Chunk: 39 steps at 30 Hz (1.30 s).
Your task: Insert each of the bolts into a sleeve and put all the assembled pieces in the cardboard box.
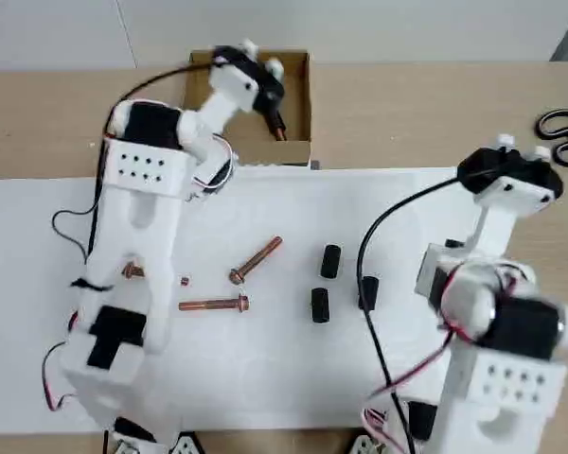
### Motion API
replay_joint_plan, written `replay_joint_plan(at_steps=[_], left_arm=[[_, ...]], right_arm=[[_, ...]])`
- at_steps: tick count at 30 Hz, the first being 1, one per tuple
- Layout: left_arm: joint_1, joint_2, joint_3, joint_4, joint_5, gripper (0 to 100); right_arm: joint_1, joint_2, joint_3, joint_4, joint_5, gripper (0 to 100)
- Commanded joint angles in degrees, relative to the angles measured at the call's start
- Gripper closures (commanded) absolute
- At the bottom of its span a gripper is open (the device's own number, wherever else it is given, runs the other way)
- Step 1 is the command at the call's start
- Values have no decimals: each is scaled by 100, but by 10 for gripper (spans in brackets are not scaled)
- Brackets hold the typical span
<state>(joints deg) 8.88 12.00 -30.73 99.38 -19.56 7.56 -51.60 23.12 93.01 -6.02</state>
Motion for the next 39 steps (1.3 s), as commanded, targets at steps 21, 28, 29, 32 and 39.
replay_joint_plan(at_steps=[21,28,29,32,39], left_arm=[[659,-5099,2870,-738,5345,995],[668,-6365,4822,-2338,5960,995],[668,-6567,5138,-2558,6040,995],[844,-7226,6158,-3191,6145,995],[1451,-8870,8180,-4352,6338,995]], right_arm=[[-3116,-4251,2593,-989,-9,995],[-4127,-4673,3130,-989,-9,995],[-4224,-4699,3200,-989,-9,995],[-4479,-4716,3464,-989,-9,995],[-5077,-4725,3727,-1622,62,995]])
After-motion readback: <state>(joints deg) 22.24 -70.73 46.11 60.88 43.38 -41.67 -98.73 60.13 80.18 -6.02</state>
